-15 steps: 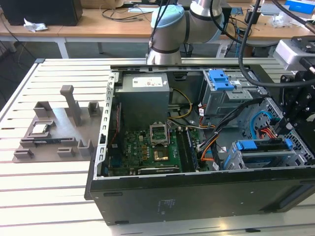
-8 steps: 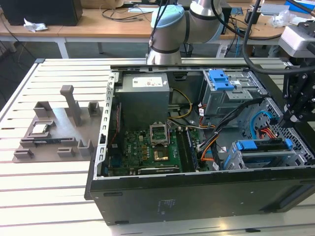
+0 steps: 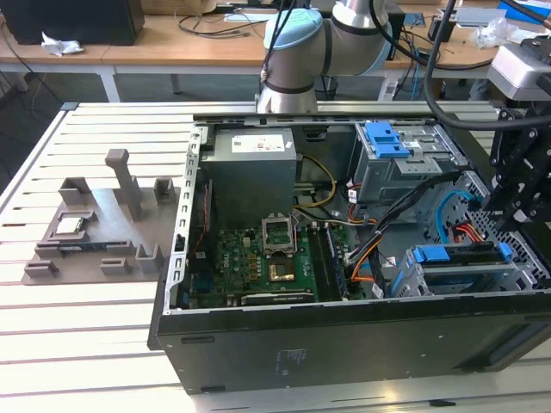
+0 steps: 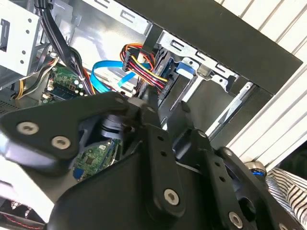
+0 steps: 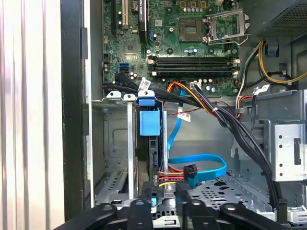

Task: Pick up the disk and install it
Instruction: 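Insert the second disk wire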

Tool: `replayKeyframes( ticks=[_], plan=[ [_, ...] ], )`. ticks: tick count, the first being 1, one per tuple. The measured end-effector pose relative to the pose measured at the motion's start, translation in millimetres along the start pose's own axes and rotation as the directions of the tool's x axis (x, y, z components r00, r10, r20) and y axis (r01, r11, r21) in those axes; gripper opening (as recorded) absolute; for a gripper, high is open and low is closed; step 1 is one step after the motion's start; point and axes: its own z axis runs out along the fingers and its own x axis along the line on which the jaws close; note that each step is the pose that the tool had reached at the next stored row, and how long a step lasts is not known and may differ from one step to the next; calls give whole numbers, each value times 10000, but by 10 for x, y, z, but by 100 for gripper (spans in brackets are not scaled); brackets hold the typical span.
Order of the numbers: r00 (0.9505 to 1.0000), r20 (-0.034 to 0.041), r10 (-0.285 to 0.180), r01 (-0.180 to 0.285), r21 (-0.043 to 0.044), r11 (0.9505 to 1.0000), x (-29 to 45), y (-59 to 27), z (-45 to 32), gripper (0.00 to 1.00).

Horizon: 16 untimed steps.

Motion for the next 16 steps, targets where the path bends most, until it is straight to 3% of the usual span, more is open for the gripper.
replayKeyframes(
  ticks=[1, 3, 6, 10, 16],
  plan=[
    [10000, 0, 0, 0, -1, 10000, 0, 0, 0, 36],
    [10000, -1, 0, 0, -1, 10000, 0, -2, -1, 36],
    [10000, -1, 0, 0, -25, 10000, -14, -75, 1, 36],
    [10000, 5, -2, 2, -25, 10000, -72, -6, 3, 36],
    [10000, 51, -30, 30, -26, 10000, -77, 93, 4, 36]
  ],
)
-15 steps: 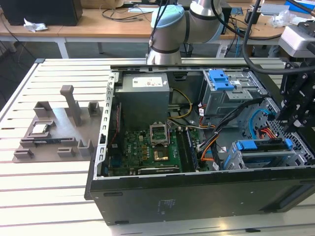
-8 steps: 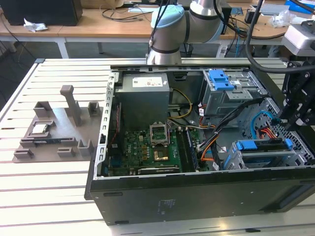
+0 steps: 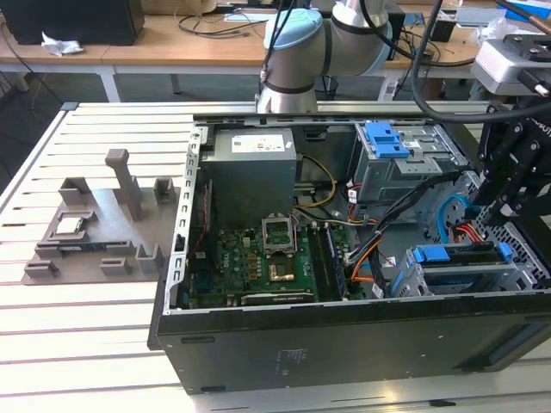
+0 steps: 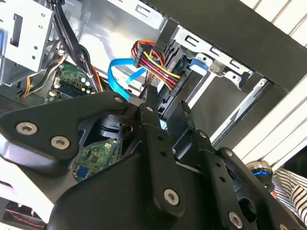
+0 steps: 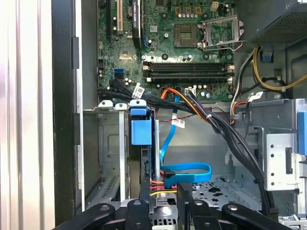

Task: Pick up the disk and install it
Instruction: 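Insert the second disk wire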

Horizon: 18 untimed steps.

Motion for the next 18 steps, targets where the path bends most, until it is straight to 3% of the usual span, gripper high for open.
replayKeyframes(
  ticks=[9, 15, 18],
  plan=[
    [10000, -1, -44, 44, 3, 10000, -3, 4, -124, 36],
    [10000, 9, -50, 50, 21, 10000, -2, 34, -137, 36],
    [10000, 12, -50, 50, 16, 10000, -1, 34, -95, 36]
  ],
)
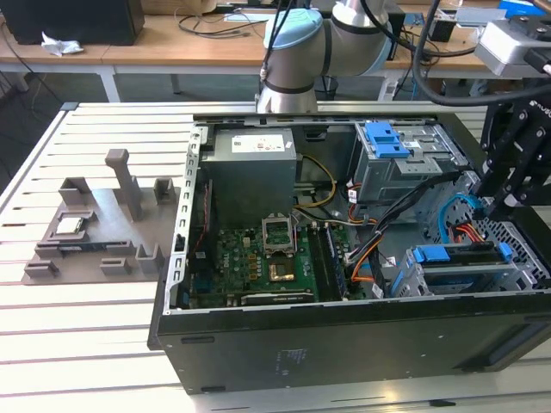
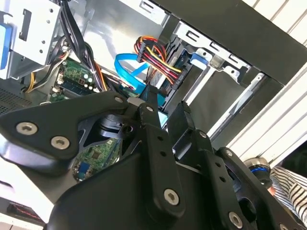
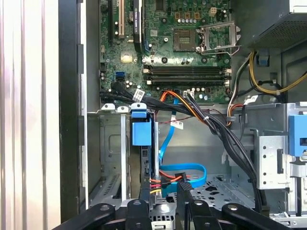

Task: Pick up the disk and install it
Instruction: 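Insert the second disk wire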

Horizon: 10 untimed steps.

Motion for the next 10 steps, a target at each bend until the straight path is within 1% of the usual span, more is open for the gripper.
replayKeyframes(
  ticks=[2, 6, 8, 10],
  plan=[
    [10000, -2, 1, -1, -8, 10000, 1, -1, 59, 36],
    [10000, 5, 0, 0, -14, 10000, 2, -3, 131, 36],
    [10000, 35, 0, 0, -16, 10000, 2, -3, 158, 36],
    [10000, 63, -1, 1, -15, 10000, 1, -3, 160, 36]
  ],
)
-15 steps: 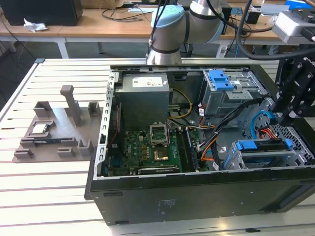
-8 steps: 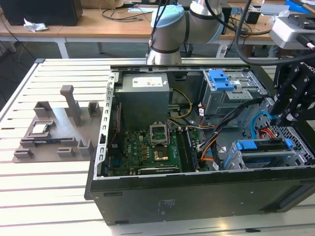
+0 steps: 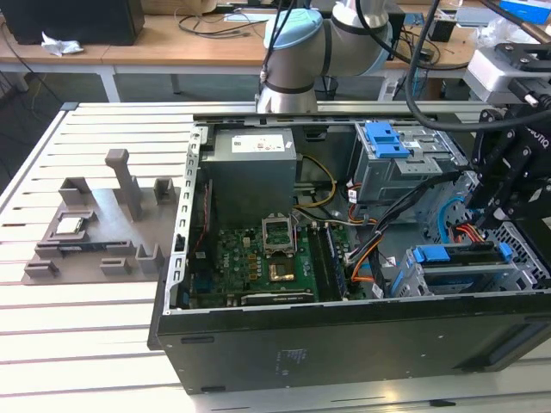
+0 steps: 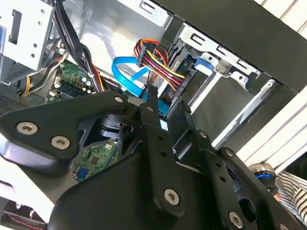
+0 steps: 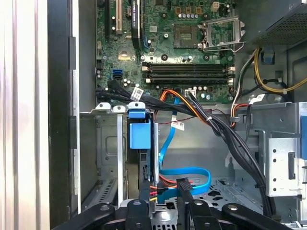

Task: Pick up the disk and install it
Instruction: 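Insert the second disk wire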

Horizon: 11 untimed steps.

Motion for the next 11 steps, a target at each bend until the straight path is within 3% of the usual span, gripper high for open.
replayKeyframes(
  ticks=[4, 7, 11],
  plan=[
    [10000, 36, -1, 1, 0, 10000, 0, 0, 1, 35],
    [10000, 62, -1, 1, -1, 10000, 0, 0, 0, 16],
    [10000, 91, -1, 2, -1, 10000, 1, 0, 0, 16]
  ],
)
